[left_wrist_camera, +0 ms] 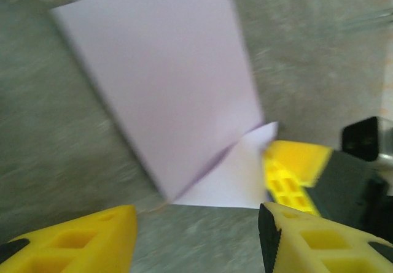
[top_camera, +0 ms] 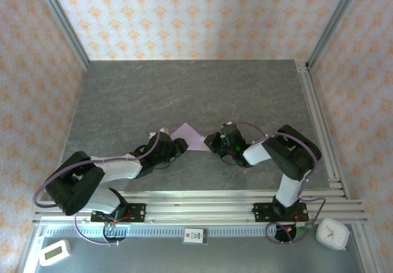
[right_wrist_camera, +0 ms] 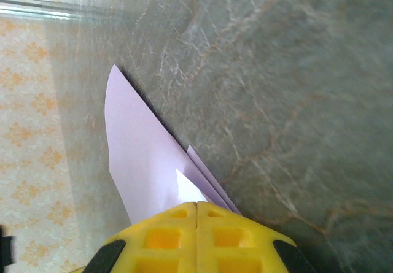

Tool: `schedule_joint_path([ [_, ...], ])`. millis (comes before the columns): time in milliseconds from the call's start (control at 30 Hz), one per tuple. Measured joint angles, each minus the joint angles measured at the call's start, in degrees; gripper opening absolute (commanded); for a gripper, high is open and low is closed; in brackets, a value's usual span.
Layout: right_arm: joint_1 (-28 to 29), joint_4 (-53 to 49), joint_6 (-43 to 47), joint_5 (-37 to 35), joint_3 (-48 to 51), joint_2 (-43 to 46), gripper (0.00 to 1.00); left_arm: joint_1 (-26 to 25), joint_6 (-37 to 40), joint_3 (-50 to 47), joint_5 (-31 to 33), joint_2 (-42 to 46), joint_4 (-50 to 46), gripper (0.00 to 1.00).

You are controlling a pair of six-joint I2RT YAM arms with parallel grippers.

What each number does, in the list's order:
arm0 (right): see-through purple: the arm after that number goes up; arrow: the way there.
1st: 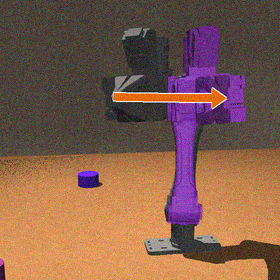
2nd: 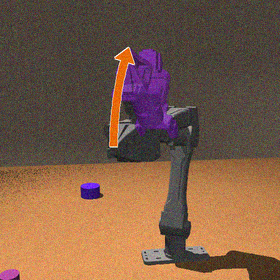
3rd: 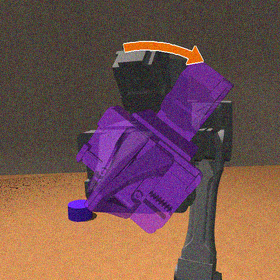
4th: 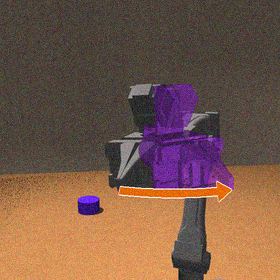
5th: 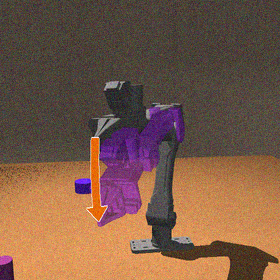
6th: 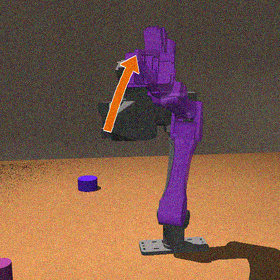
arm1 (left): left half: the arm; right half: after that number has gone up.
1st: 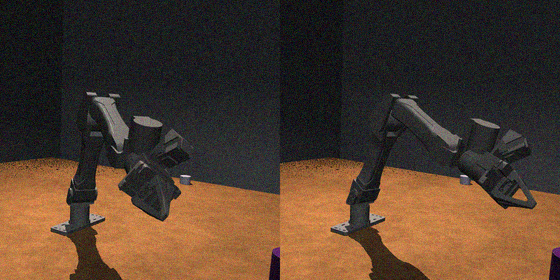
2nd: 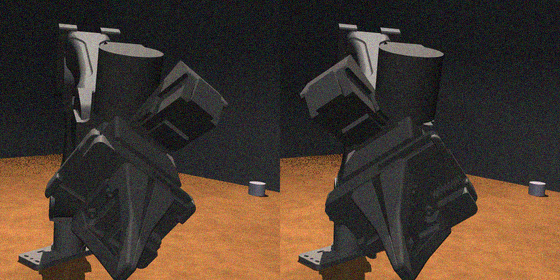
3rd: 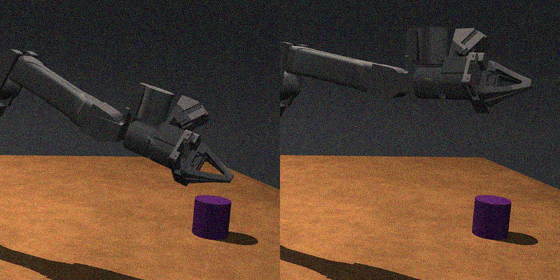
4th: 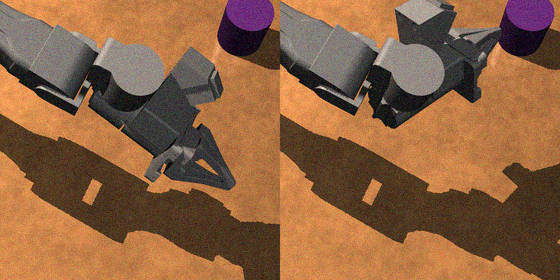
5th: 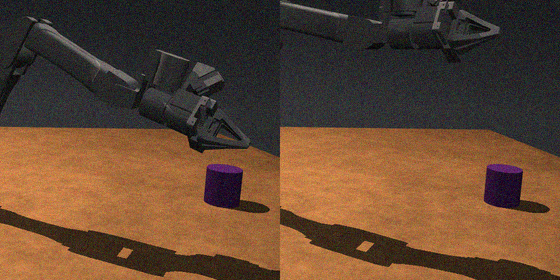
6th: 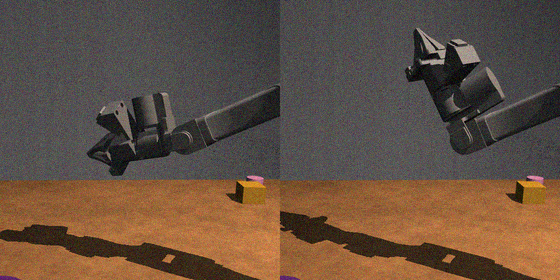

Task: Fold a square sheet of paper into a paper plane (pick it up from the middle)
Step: Third fold the triangle at the center of the table.

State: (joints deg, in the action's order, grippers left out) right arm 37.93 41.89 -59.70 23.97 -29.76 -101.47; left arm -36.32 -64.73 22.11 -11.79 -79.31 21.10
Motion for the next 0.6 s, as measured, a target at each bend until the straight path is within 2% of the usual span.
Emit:
schedule_joint_path([
  [233, 2.29, 2.51, -5.57, -3.04, 3.39, 1.86, 0.0, -0.04, -3.13, -0.63, 0.02, -0.37, 0.9, 0.56],
  [367, 2.69, 2.56, -6.64, -3.89, 3.5, 1.97, 0.0, -0.07, -4.04, -0.39, 0.0, -2.01, 2.58, 0.42],
  [600, 2.86, 2.58, -7.39, -4.48, 3.5, 1.99, 0.0, -0.9, -4.48, 1.62, -0.63, -4.09, 2.78, 0.41],
])
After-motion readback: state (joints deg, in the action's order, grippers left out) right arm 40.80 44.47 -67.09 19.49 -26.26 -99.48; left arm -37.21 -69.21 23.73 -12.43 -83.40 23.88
